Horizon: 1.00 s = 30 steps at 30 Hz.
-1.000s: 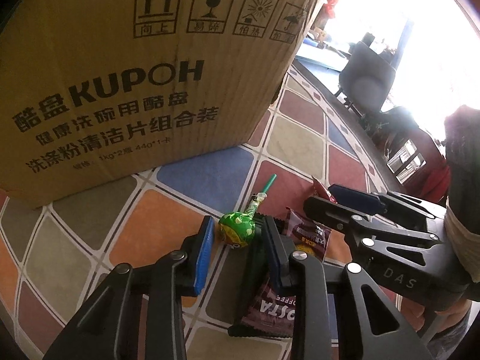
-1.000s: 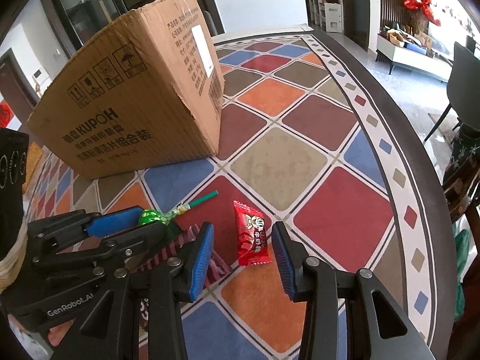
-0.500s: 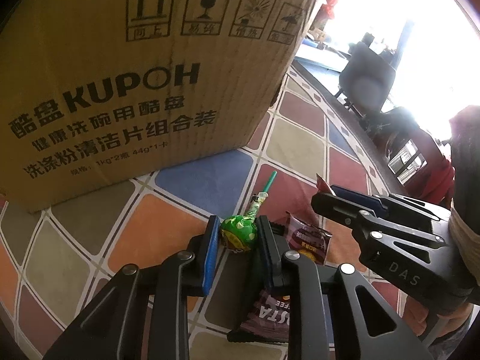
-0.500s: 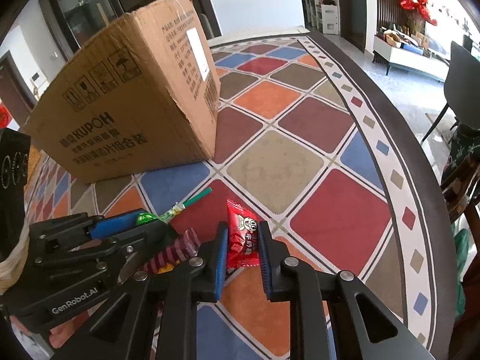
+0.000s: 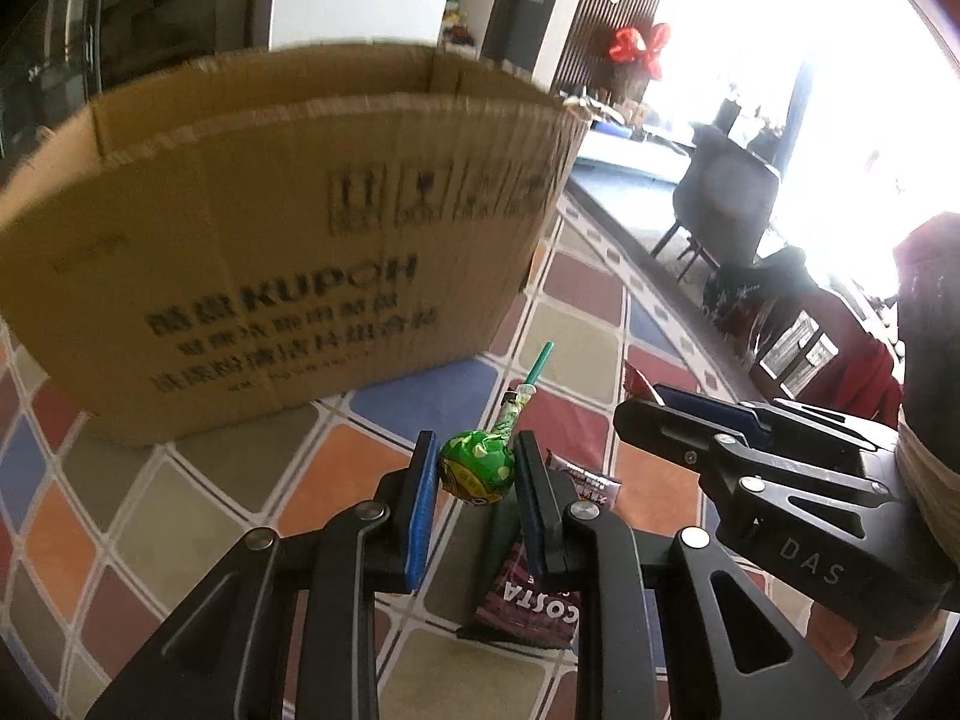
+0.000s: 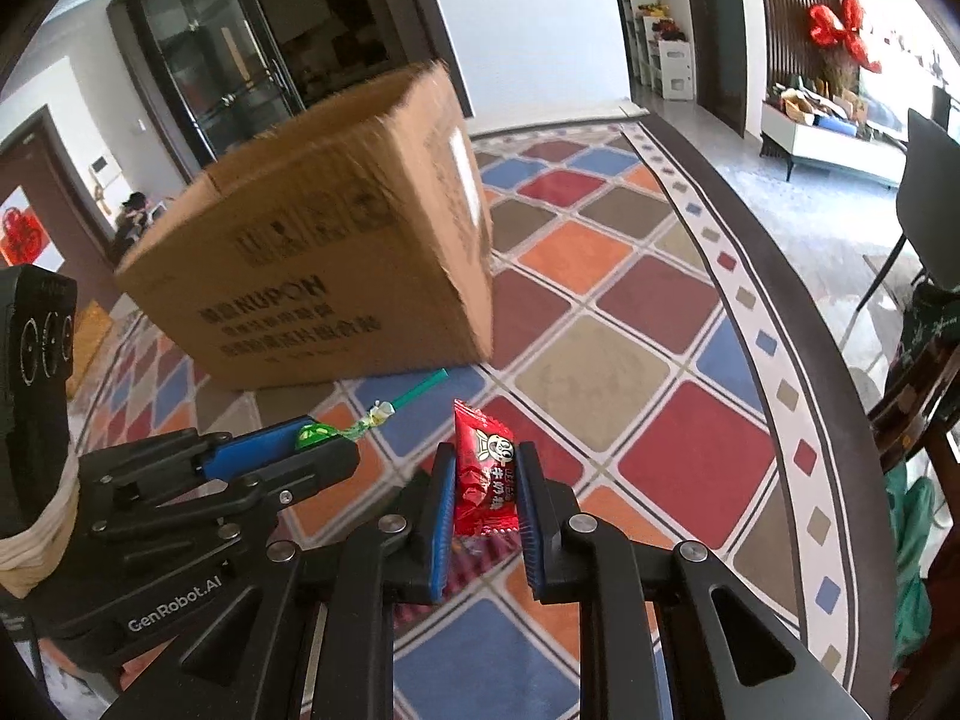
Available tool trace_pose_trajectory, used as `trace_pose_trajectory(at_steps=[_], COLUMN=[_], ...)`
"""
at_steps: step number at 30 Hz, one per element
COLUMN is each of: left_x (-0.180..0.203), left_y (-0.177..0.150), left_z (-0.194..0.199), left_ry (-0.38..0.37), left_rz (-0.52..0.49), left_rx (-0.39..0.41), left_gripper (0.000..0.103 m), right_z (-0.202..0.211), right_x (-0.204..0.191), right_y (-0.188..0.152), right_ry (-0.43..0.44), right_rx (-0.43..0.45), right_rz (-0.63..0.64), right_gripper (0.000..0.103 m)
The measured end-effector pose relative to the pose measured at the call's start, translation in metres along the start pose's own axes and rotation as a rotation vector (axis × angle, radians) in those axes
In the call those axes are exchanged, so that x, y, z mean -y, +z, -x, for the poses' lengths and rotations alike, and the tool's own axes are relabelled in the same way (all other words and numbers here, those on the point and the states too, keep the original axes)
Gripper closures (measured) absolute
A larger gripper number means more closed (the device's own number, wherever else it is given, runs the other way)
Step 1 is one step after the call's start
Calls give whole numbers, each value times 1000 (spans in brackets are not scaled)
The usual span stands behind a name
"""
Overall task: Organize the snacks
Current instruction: 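Carry the lollipop and red snack bag over the box with both tools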
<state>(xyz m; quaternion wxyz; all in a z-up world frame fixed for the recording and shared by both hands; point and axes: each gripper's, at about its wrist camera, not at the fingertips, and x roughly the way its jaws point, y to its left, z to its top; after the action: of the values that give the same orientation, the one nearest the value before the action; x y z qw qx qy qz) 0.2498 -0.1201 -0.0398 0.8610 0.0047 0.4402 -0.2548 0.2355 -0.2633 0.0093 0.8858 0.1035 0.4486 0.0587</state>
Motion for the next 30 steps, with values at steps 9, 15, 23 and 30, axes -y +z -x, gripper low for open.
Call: trace_pose_trajectory(at_steps=[9, 15, 23, 30], left_x=[-6, -14, -22, -42], left_y=[6, 16, 35, 54], left_z=[44, 73, 99, 110], left_ry=[9, 33, 100, 126], left_rz=[13, 12, -12, 2], left_rx=[96, 163, 247, 268], left_gripper=[78, 78, 78, 78], right_z=[27, 43, 58, 66], right_x=[-21, -37, -55, -72], right_y=[10, 23, 47, 74], right_ry=[36, 62, 80, 90], right_rx=[68, 122, 192, 250], right_rz=[35, 64, 100, 151], right_gripper=[83, 83, 83, 83])
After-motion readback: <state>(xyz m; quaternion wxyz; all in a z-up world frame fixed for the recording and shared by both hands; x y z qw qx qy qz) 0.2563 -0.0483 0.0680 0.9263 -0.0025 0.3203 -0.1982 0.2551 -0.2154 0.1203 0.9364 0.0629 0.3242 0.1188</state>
